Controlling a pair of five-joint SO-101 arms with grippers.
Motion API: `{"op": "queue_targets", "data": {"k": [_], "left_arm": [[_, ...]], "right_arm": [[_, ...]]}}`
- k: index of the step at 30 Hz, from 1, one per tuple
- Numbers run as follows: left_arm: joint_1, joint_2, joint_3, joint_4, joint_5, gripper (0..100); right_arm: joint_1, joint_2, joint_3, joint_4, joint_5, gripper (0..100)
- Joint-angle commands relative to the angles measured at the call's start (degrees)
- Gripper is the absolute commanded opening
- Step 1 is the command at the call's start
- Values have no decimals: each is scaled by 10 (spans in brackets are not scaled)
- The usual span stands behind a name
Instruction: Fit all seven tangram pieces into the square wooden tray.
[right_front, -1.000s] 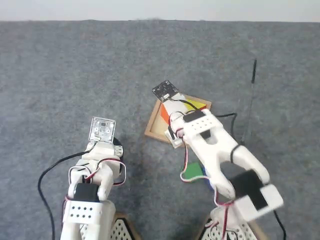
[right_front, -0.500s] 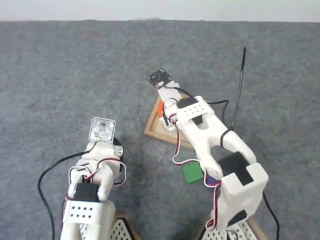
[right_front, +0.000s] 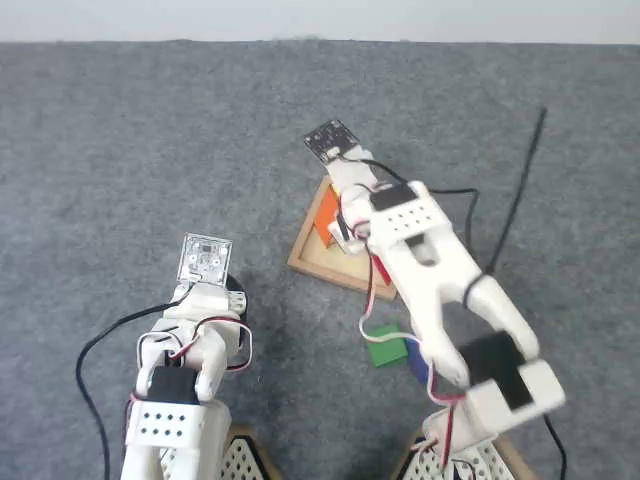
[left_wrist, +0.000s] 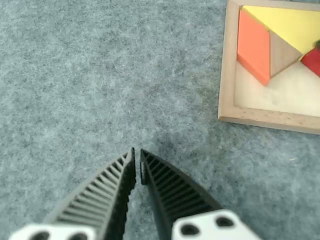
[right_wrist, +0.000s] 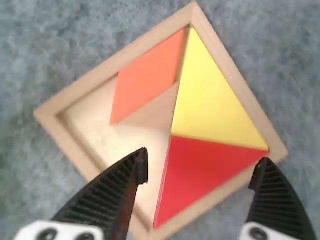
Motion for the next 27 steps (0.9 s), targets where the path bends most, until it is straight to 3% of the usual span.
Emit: {"op": "queue_targets", "data": {"k": [1, 7, 16, 27], "left_arm": [[-3, -7, -5, 1, 4, 15], [-3, -7, -5, 1, 4, 15], [-3, -7, -5, 1, 4, 15], [-3, -7, -5, 1, 4, 15]], "right_arm": [[-21, -95, 95, -27, 7, 332], [-41, -88, 142, -75, 4, 332], [-41, -41, 147, -53, 11, 332], [-80, -70, 221, -35, 103, 332]]}}
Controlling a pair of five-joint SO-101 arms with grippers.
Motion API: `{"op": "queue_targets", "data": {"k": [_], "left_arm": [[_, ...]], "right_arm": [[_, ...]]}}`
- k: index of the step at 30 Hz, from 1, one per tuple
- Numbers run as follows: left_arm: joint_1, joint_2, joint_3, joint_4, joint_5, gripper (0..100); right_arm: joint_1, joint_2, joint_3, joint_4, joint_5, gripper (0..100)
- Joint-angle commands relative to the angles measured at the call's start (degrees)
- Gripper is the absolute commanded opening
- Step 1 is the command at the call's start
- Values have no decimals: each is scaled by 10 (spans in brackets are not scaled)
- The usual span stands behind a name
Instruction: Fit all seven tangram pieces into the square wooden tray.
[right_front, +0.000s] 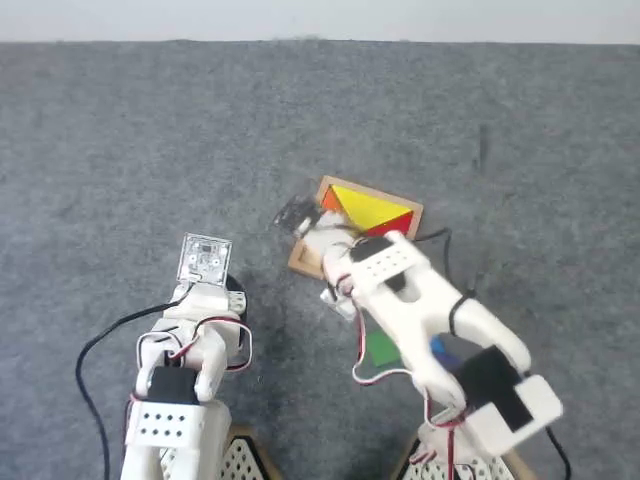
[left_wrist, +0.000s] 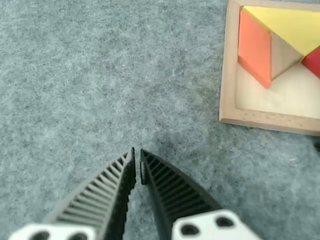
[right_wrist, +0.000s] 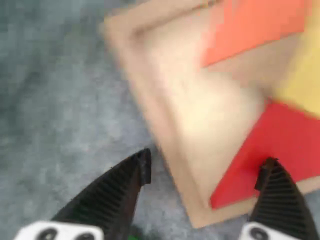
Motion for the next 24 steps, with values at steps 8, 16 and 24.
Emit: {"op": "queue_targets", "data": {"k": [8, 16, 24], "left_arm": [[-3, -7, -5, 1, 4, 15], [-3, -7, -5, 1, 4, 15], [-3, -7, -5, 1, 4, 15]], "right_arm": [[20, -116, 108, 10, 57, 332], [33, -170, 120, 50, 19, 332], [29, -333, 158, 136, -39, 332]]}}
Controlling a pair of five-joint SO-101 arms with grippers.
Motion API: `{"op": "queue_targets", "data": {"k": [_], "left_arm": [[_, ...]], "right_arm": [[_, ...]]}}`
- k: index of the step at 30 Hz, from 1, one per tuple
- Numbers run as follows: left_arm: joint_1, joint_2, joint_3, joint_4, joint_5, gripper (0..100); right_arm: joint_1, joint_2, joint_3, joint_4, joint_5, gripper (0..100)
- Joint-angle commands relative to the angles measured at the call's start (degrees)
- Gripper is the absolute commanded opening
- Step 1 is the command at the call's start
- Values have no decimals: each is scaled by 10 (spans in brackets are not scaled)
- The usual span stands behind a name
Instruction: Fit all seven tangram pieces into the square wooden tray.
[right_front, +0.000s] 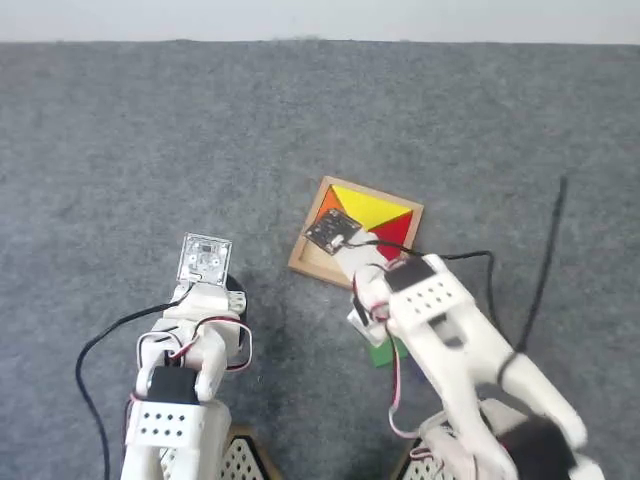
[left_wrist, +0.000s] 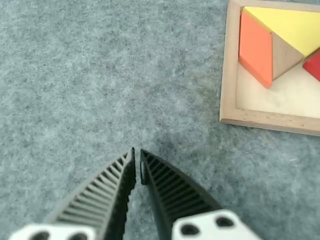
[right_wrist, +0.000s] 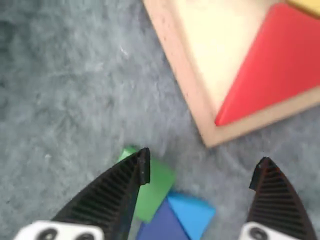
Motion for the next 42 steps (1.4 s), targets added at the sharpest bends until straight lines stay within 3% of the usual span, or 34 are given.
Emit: {"op": "queue_targets", "data": {"k": [1, 10, 20, 29, 31, 35, 38, 42], "left_arm": [[-2, -7, -5, 1, 4, 15], [-2, -7, -5, 1, 4, 15], [-2, -7, -5, 1, 4, 15], [-2, -7, -5, 1, 4, 15], [-2, -7, -5, 1, 4, 15], [-2, -7, -5, 1, 4, 15], [-2, -7, -5, 1, 4, 15], [-2, -7, -5, 1, 4, 15]], "right_arm": [[1, -115, 35, 30, -13, 332], [-33, -104, 91, 35, 17, 332], [-89, 31, 78, -16, -149, 332], [-79, 54, 63, -17, -160, 331], [-60, 54, 62, -22, -160, 297], [-17, 54, 39, -22, -155, 135], [7, 54, 23, -19, -103, 7], [43, 54, 13, -16, -84, 6]]}}
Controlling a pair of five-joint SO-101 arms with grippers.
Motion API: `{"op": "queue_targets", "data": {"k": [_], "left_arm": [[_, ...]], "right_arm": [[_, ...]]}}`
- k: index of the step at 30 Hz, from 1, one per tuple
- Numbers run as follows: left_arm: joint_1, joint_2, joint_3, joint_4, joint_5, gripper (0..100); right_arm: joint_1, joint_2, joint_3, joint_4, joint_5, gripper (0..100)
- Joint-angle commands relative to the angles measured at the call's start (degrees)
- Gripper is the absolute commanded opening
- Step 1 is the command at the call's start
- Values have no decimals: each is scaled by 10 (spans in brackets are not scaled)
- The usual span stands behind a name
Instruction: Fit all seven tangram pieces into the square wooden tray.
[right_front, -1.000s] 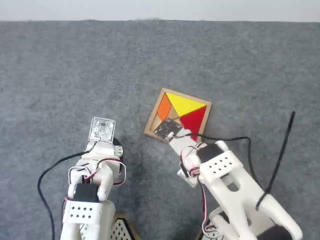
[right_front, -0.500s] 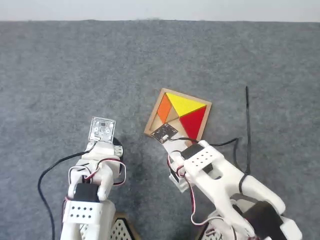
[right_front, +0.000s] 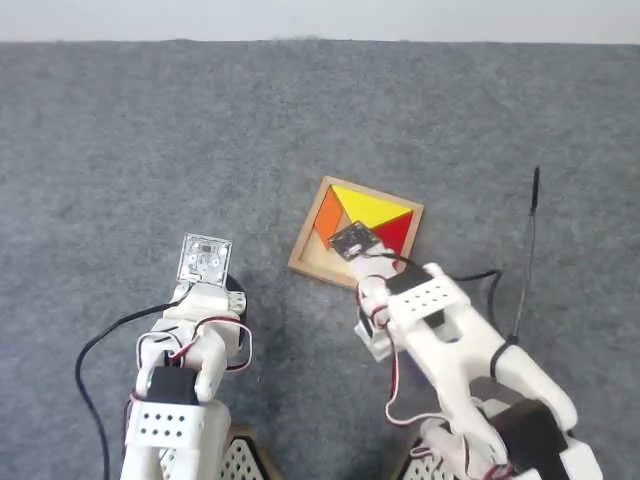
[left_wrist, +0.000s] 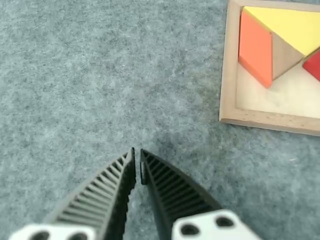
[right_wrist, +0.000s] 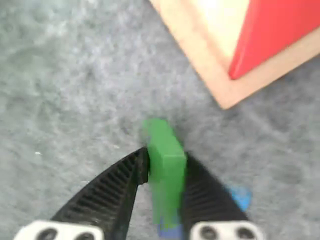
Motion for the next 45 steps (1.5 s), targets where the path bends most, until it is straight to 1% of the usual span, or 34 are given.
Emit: {"op": "queue_targets", "data": {"k": [1, 7, 11, 14, 16, 19, 25, 29, 33, 35, 45], "left_arm": [[-2, -7, -5, 1, 4, 15], [-2, -7, -5, 1, 4, 15], [-2, -7, -5, 1, 4, 15], [-2, -7, -5, 1, 4, 15], [-2, -7, -5, 1, 4, 15], [-2, -7, -5, 1, 4, 15], [-2, -7, -5, 1, 4, 15], [-2, -7, -5, 1, 4, 15], [-2, -7, -5, 1, 4, 15], [-2, -7, -5, 1, 4, 15], [-2, -7, -5, 1, 4, 15]], "right_arm": [[37, 5, -38, -6, 22, 6], [39, 5, -120, 45, 22, 8], [23, 23, -216, 90, 25, 8], [0, 65, -297, 117, 27, 8], [-15, 109, -349, 122, 33, 8], [-31, 183, -417, 118, 65, 8], [-30, 291, -529, 116, 70, 8], [-22, 342, -553, 88, 76, 9], [-12, 373, -558, 87, 76, 13], [-7, 375, -556, 88, 76, 38], [0, 375, -561, 102, 76, 285]]}}
